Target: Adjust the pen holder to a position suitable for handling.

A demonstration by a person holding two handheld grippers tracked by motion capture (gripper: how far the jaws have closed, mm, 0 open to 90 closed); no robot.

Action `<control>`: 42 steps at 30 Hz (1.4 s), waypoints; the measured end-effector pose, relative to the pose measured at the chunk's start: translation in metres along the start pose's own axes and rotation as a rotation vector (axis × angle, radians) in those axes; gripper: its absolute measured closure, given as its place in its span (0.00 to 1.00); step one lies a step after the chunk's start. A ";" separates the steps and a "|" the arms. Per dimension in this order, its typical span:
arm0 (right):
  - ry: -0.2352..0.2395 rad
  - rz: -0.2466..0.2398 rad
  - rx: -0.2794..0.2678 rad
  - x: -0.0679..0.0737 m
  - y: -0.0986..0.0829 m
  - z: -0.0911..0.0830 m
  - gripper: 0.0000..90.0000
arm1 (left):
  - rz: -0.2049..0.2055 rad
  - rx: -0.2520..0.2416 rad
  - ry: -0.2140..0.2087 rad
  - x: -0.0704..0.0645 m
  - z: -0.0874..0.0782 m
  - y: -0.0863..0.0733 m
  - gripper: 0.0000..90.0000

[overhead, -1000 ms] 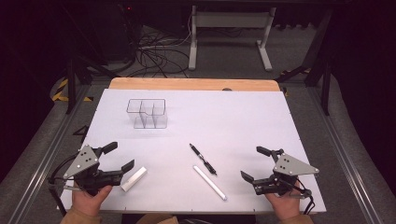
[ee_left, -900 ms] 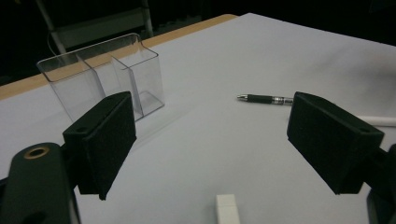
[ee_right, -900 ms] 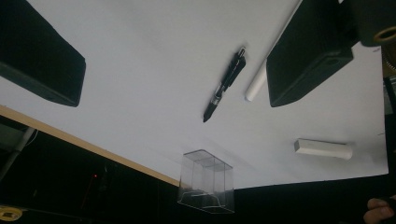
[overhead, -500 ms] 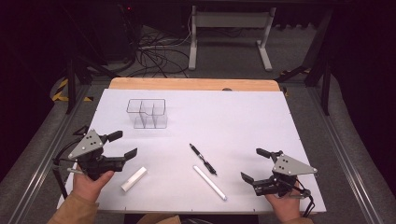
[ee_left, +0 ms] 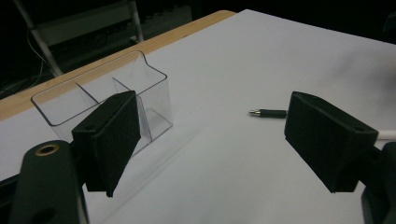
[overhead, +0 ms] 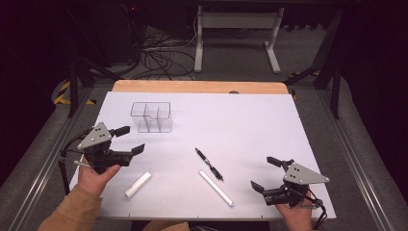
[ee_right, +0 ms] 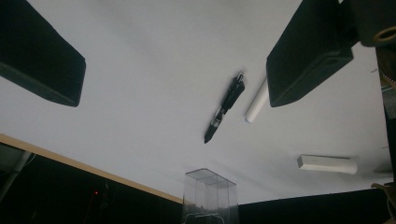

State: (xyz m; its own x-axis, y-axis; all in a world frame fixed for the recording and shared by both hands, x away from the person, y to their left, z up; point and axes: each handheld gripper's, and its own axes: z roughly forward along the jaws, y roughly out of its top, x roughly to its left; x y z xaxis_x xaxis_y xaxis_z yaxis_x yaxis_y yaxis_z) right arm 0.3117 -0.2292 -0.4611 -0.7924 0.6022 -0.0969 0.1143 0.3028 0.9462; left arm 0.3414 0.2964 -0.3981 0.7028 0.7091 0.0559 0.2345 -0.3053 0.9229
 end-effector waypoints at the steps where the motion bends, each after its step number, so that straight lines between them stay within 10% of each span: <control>1: -0.001 -0.001 0.000 0.000 0.000 -0.001 0.06 | 0.000 0.000 0.000 0.000 0.000 0.000 0.21; 21: 0.010 0.011 0.001 0.005 -0.004 -0.004 0.06 | -0.009 0.055 -0.015 0.022 0.008 0.017 0.32; 42: 0.045 0.011 0.004 0.005 -0.004 0.003 0.06 | 0.045 0.221 0.008 0.064 0.047 0.046 0.37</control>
State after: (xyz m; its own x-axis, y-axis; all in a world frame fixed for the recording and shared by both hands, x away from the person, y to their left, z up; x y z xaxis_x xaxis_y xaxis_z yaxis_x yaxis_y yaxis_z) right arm 0.3090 -0.2254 -0.4659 -0.8170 0.5721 -0.0726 0.1258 0.2996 0.9457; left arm 0.4287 0.2977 -0.3695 0.7107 0.6964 0.0996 0.3448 -0.4682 0.8135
